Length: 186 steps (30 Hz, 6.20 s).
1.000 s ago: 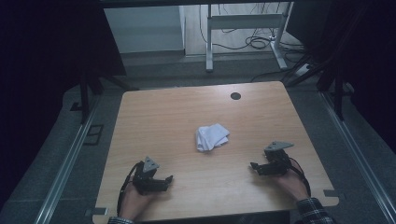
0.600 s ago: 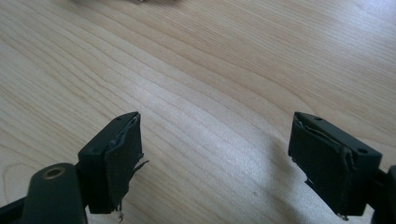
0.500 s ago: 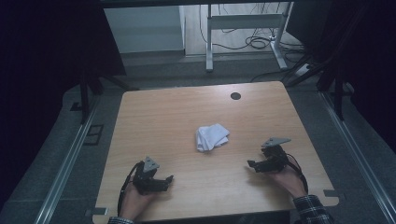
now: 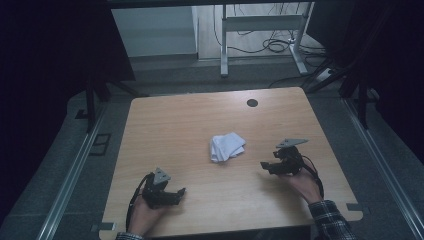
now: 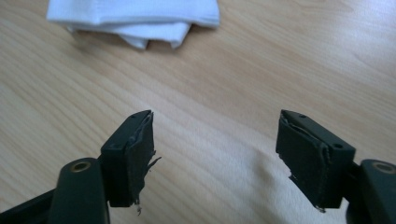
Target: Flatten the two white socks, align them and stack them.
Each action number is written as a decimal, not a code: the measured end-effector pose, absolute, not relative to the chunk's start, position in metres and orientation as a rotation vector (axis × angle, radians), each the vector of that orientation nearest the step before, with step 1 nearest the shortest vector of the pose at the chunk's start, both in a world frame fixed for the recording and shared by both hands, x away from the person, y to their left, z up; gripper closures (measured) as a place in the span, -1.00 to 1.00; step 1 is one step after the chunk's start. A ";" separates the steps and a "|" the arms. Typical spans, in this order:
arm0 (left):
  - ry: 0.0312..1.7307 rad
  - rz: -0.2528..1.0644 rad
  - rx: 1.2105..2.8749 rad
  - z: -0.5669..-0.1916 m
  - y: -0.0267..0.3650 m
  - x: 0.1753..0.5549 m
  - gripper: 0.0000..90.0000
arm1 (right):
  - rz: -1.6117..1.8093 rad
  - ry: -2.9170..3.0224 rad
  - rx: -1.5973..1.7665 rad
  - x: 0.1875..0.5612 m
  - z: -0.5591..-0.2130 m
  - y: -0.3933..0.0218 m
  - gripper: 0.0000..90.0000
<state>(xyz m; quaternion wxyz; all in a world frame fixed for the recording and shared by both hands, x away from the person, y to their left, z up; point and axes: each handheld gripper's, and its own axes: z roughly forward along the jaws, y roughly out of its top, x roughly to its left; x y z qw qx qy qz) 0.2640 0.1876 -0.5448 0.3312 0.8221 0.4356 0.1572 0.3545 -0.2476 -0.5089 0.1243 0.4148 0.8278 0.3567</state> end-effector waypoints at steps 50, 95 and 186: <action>1.140 0.411 2.145 -0.545 0.187 0.263 -0.73 | 0.944 2.415 1.164 0.449 -0.512 -0.157 0.20; 1.137 0.413 2.148 -0.545 0.187 0.263 -0.73 | 1.111 2.419 1.077 0.416 -0.429 -0.161 0.81; 1.142 0.410 2.146 -0.545 0.187 0.263 -0.73 | 1.128 2.382 1.212 0.373 -0.446 -0.251 0.84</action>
